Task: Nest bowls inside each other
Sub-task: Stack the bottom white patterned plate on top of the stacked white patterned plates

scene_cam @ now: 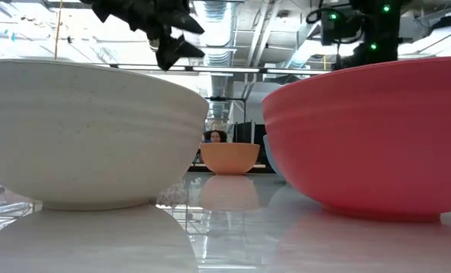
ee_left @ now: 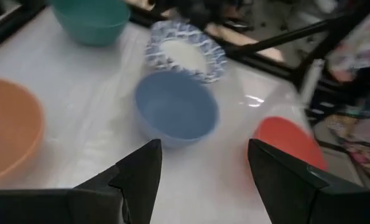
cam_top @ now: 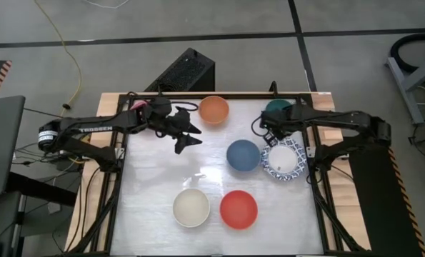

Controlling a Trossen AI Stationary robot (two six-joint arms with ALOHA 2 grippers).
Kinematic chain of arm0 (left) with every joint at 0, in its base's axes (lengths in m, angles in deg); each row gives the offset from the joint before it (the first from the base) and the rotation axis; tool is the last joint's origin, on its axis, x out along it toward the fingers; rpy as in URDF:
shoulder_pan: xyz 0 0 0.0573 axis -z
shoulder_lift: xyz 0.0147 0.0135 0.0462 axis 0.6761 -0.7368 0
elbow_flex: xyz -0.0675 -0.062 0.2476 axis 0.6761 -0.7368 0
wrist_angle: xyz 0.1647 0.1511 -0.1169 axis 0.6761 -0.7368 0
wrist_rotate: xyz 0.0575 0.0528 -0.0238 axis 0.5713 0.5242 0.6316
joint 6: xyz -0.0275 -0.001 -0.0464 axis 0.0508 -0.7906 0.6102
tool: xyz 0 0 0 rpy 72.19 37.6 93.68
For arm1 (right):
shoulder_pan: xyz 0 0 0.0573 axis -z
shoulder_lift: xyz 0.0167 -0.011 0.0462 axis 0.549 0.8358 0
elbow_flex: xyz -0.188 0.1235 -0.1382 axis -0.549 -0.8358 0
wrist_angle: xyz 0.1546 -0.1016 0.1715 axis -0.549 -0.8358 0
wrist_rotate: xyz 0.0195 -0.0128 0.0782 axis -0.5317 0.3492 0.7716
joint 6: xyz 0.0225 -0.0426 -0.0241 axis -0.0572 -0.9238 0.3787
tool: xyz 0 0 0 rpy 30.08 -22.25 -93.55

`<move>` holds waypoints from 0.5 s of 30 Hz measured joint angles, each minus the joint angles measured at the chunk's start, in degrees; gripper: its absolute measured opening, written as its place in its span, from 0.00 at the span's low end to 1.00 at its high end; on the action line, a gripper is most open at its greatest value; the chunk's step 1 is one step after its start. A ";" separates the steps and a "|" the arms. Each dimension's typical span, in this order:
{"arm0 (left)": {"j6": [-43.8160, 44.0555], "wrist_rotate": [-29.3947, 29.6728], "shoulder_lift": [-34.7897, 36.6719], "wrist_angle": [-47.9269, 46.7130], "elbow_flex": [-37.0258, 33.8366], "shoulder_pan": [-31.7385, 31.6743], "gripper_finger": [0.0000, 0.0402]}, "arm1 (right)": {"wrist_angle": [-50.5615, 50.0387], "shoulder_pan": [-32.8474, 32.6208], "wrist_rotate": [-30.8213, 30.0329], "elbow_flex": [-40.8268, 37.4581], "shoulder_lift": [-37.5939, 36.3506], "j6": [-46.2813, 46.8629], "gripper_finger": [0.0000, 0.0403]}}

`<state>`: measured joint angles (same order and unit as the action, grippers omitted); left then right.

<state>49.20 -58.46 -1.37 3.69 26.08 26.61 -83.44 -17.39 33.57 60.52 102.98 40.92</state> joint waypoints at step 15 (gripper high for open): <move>-0.76 -0.74 8.89 1.25 0.00 4.76 0.57 | 4.20 -2.05 0.22 -6.82 -2.41 4.61 0.30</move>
<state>48.44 -59.20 7.52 4.95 26.08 31.37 -79.24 -19.44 33.78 53.70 100.57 45.53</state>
